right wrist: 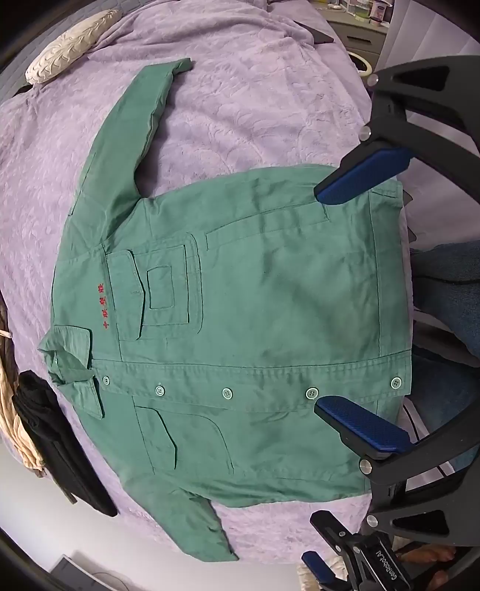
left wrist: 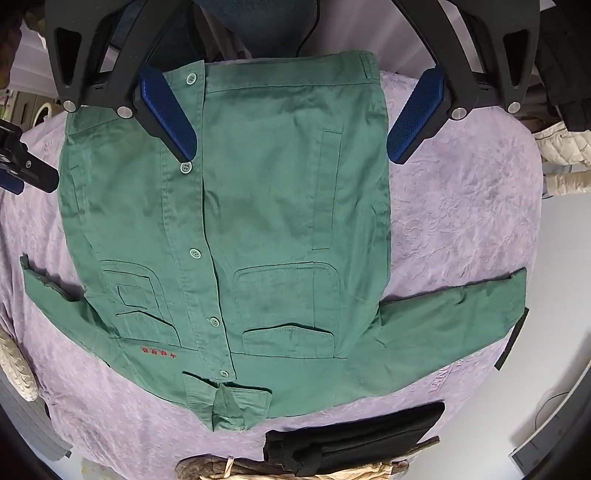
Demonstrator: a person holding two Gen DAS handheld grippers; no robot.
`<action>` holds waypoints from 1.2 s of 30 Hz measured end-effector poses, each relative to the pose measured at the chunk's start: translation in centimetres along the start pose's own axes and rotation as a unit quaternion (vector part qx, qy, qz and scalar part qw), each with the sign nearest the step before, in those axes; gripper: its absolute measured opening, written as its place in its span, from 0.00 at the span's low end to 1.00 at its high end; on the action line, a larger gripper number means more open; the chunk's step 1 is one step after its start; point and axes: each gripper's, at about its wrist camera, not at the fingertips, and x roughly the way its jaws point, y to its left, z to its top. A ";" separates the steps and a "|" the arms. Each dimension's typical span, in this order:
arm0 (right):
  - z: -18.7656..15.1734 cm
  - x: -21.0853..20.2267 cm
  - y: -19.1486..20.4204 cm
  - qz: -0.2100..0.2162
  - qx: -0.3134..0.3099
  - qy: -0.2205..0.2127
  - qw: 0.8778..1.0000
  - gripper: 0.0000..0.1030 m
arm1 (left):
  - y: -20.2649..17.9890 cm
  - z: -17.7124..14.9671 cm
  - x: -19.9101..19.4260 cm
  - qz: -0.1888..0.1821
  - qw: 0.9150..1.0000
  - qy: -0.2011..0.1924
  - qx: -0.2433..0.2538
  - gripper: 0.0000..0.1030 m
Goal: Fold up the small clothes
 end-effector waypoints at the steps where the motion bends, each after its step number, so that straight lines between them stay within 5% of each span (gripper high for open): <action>1: 0.0 0.0 0.0 -0.001 0.000 0.001 1.000 1.00 | 0.0 0.0 0.0 0.000 1.000 -0.001 0.000 1.00; 36: 0.3 -0.2 0.1 0.001 0.001 0.000 1.000 1.00 | 0.0 0.2 0.0 0.002 1.000 0.001 -0.001 1.00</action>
